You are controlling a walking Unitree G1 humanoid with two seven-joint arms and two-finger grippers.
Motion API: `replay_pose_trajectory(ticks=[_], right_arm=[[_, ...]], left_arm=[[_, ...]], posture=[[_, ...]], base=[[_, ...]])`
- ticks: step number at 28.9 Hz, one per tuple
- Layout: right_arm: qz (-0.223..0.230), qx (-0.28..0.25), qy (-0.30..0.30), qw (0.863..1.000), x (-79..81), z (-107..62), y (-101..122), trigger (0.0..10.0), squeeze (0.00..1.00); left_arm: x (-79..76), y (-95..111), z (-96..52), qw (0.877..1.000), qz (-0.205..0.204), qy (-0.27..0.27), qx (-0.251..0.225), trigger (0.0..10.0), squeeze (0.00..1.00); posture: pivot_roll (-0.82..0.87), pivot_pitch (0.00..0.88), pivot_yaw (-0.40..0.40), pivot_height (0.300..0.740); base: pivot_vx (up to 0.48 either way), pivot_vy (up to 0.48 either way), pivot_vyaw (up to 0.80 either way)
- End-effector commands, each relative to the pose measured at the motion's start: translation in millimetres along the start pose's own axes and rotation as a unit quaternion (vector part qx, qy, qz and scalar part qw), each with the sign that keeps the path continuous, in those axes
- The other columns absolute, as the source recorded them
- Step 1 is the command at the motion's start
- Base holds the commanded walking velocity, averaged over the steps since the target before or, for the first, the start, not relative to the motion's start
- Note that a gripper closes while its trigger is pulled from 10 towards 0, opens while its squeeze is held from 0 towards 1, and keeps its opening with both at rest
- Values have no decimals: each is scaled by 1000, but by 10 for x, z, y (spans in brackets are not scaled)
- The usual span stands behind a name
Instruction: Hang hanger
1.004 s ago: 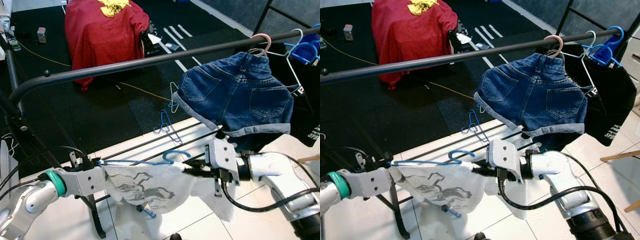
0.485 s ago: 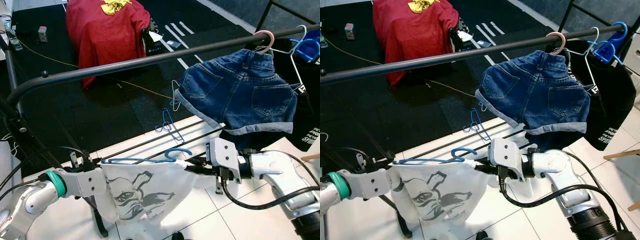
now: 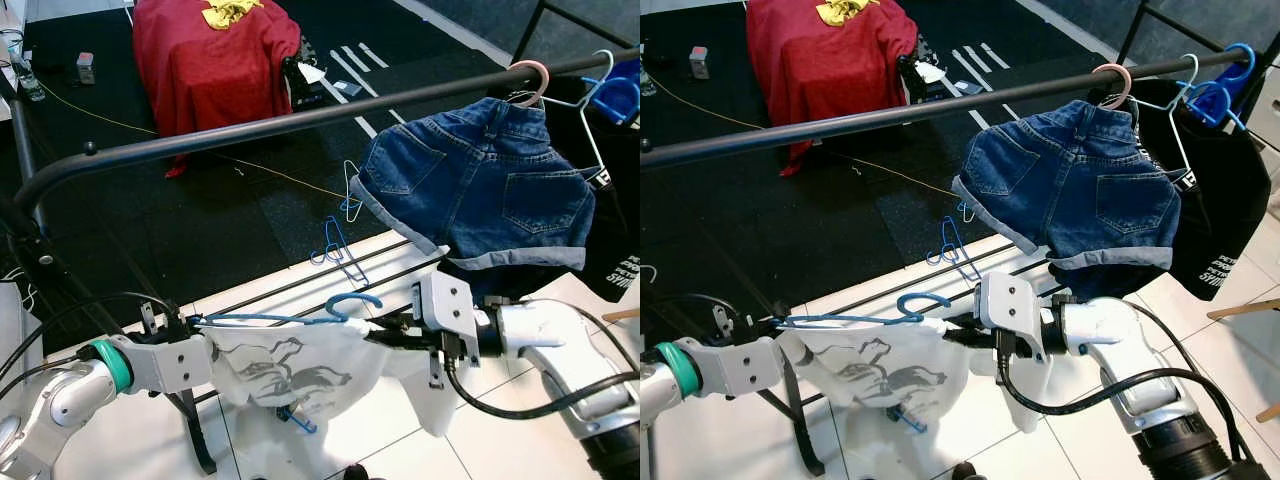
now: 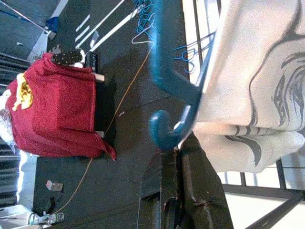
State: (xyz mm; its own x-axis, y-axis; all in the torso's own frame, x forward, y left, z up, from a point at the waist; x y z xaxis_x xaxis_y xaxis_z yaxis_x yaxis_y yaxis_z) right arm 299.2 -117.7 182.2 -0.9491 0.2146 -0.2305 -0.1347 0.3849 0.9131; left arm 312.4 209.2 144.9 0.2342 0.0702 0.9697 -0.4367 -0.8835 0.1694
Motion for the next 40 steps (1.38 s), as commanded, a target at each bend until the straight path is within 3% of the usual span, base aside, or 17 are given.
replay_pose_trajectory(ticks=[1,10,19,24,27,33,34,40], right_arm=[[0,7,11,1000,58,6,-33,0,0],[4,23,15,1000,78,-3,-103,0,0],[1,29,2,1000,27,-48,-117,0,0],[6,31,16,999,78,-31,-136,0,0],[13,33,39,999,163,15,-155,0,0],[24,40,66,997,273,45,-197,0,0],[28,45,73,996,309,49,-232,0,0],[26,59,58,996,261,29,-298,0,0]], left_arm=[[-10,-76,-44,1000,4,-6,13,7569,0],[77,-140,-65,1000,17,2,22,7412,0],[52,-180,-124,999,26,-10,27,7333,0],[93,-168,-113,999,27,-3,26,7333,0],[153,-124,-81,999,26,14,20,8000,0],[216,-86,-57,999,26,33,12,8196,0],[224,-74,-60,999,29,35,8,8980,0],[186,-81,-103,999,36,25,4,8627,0]], posture=[[-71,210,70,740],[-68,215,68,740],[-66,217,70,740],[-64,216,69,740],[-63,215,70,740],[-63,216,69,740],[-62,217,68,740],[-59,217,71,740]], base=[[0,0,0],[0,0,0],[0,0,0],[0,0,0],[0,0,0],[0,0,0],[0,0,0],[0,0,0]])
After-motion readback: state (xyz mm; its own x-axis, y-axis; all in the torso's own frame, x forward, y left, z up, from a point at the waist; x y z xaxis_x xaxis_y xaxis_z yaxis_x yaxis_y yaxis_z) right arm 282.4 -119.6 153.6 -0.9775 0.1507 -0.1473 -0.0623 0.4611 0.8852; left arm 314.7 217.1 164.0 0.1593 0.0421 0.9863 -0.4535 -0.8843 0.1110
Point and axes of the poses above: a point about 5 cm out from each wrist's last joint towards the gripper, its own z axis pointing out of the wrist towards the gripper, its own y axis along the axis of the wrist's last joint, x = y × z, the point moved 4 cm from there along z, pointing out of the wrist towards the gripper, and after that the axes turned 14 degrees about z, right-handed, at the moved point
